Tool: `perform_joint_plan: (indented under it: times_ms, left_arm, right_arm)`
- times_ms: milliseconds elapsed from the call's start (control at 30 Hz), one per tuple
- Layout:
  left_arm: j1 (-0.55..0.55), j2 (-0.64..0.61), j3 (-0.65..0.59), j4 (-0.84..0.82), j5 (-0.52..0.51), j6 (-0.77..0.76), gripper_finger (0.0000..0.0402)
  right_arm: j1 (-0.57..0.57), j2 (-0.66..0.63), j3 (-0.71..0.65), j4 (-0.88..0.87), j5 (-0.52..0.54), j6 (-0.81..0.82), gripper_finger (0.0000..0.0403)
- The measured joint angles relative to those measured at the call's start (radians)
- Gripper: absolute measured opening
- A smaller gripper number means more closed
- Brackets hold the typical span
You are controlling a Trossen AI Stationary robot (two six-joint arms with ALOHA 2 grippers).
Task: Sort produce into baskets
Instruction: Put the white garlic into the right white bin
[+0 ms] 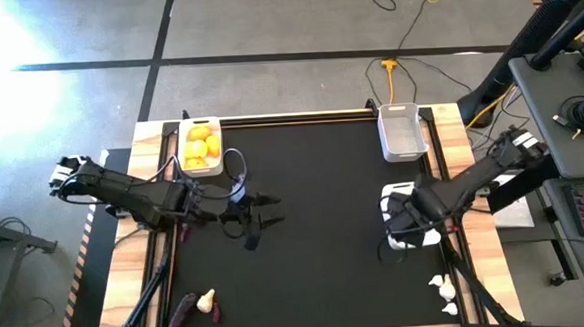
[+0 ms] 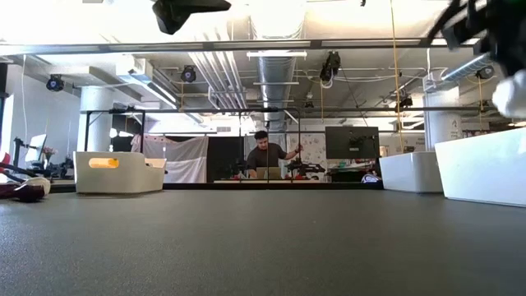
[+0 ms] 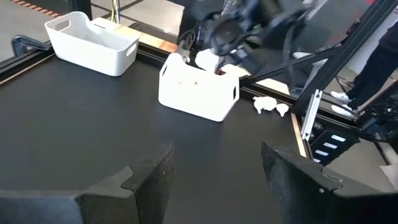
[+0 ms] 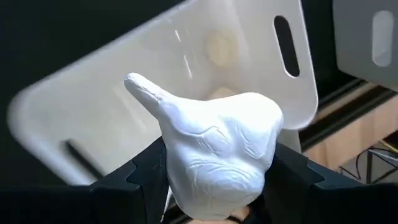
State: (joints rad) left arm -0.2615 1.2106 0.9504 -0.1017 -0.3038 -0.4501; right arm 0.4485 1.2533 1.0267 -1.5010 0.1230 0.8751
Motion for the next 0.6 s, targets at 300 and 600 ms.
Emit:
perform_joint_plan:
  times_ms: [300, 600]
  left_arm:
    - [0.0, 0.0, 0.0, 0.005, 0.0, -0.021, 0.0223]
    - [0.0, 0.0, 0.0, 0.005, 0.0, -0.023, 0.0223]
  right_arm:
    - [-0.119, -0.01, -0.178, 0.08, -0.01, -0.193, 0.0196]
    - [-0.186, 0.032, -0.213, 0.173, 0.056, -0.345, 0.0196]
